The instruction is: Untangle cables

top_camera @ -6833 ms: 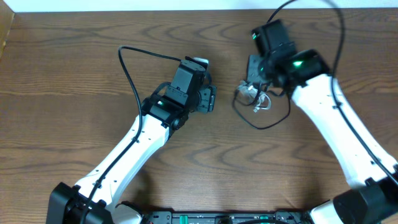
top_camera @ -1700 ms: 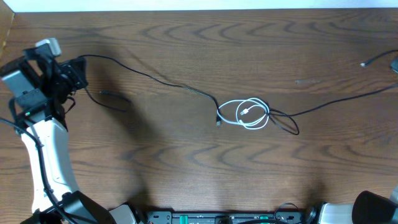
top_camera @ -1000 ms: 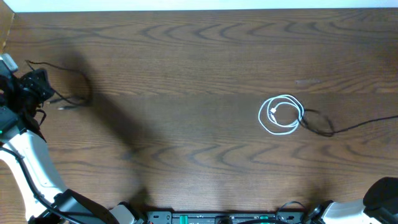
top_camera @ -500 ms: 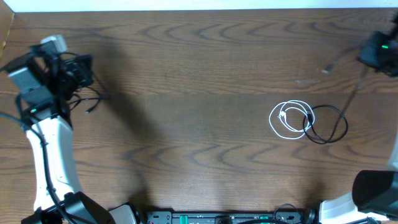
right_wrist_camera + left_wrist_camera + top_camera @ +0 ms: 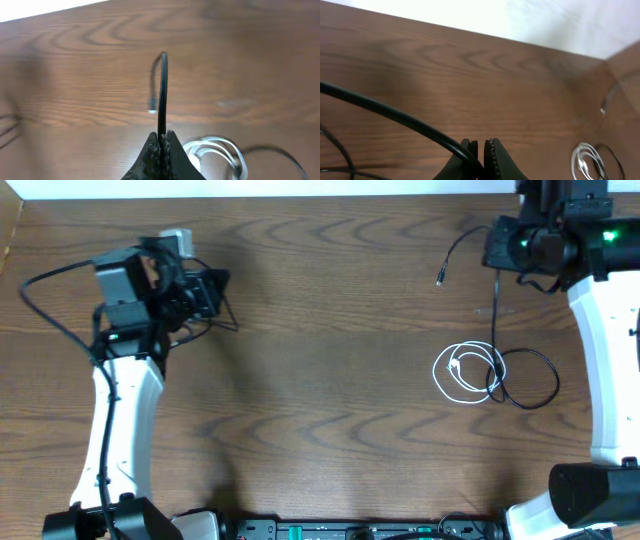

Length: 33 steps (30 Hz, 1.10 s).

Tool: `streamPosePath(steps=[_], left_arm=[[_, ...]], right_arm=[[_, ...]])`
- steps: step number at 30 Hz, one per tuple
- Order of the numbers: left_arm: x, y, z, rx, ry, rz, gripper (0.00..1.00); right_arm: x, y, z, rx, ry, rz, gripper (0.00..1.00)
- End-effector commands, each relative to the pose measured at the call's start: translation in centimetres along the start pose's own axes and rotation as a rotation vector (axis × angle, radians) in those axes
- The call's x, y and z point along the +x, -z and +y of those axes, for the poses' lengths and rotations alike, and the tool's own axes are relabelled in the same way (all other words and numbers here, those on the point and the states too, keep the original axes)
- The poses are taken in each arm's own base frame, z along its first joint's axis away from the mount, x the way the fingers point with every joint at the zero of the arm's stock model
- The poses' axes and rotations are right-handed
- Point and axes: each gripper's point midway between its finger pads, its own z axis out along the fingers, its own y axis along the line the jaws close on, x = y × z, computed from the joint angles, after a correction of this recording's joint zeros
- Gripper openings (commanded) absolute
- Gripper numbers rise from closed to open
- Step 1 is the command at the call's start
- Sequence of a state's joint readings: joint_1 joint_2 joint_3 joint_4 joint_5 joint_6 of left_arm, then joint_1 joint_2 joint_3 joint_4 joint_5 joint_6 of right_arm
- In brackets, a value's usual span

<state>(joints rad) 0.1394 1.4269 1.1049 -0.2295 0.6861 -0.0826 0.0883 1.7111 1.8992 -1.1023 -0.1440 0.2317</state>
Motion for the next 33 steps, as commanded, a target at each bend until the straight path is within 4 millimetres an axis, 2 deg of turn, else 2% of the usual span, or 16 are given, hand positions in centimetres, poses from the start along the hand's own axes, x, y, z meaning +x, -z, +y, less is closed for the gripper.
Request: streamPosePath(steps=[1, 7, 8, 9, 10, 12, 18, 20, 22, 25, 29, 33], left_arm=[[0.7, -0.8, -2.6, 0.059, -0.022, 0.029, 0.11], [2.0, -2.0, -5.9, 0.126, -0.066, 0.071, 0.12], [2.2, -2.1, -6.4, 0.135, -0.072, 0.077, 0.12], [2.4, -2.3, -6.8, 0.143, -0.078, 0.082, 0.12], [2.5, -2.4, -7.1, 0.151, -0.082, 0.087, 0.12], [2.9, -2.6, -7.9, 0.168, -0.092, 0.098, 0.12], [4.6, -3.3, -12.0, 0.273, -0.139, 0.144, 0.12], [5.5, -3.5, -13.6, 0.305, -0.160, 0.166, 0.12], [6.9, -3.7, -16.2, 0.360, -0.195, 0.200, 0.12], [7.8, -3.9, -18.4, 0.400, -0.233, 0.208, 0.12], [7.7, -4.0, -20.0, 0.433, -0.270, 0.185, 0.13], [7.6, -4.0, -20.2, 0.438, -0.274, 0.177, 0.12]], right_arm=[[0.2, 0.2, 3.5, -0.121, 0.079, 0.007, 0.01], [1.6, 0.0, 5.1, -0.128, 0.116, 0.043, 0.03], [1.8, 0.0, 5.3, -0.131, 0.129, 0.051, 0.16], [2.1, 0.0, 5.5, -0.127, 0.138, 0.059, 0.43], [2.3, 0.0, 5.6, -0.124, 0.141, 0.065, 0.61], [2.7, 0.0, 5.8, -0.125, 0.146, 0.078, 0.77], [2.8, 0.0, 5.6, -0.108, 0.148, 0.079, 0.83], [2.7, -0.1, 5.0, -0.073, 0.147, 0.077, 0.84], [2.9, -0.1, 4.0, -0.019, 0.146, 0.083, 0.85], [3.5, -0.1, 3.1, 0.023, 0.147, 0.107, 0.84], [4.7, 0.0, 2.0, 0.080, 0.153, 0.157, 0.84], [5.9, -0.2, 0.4, 0.159, 0.127, 0.206, 0.73]])
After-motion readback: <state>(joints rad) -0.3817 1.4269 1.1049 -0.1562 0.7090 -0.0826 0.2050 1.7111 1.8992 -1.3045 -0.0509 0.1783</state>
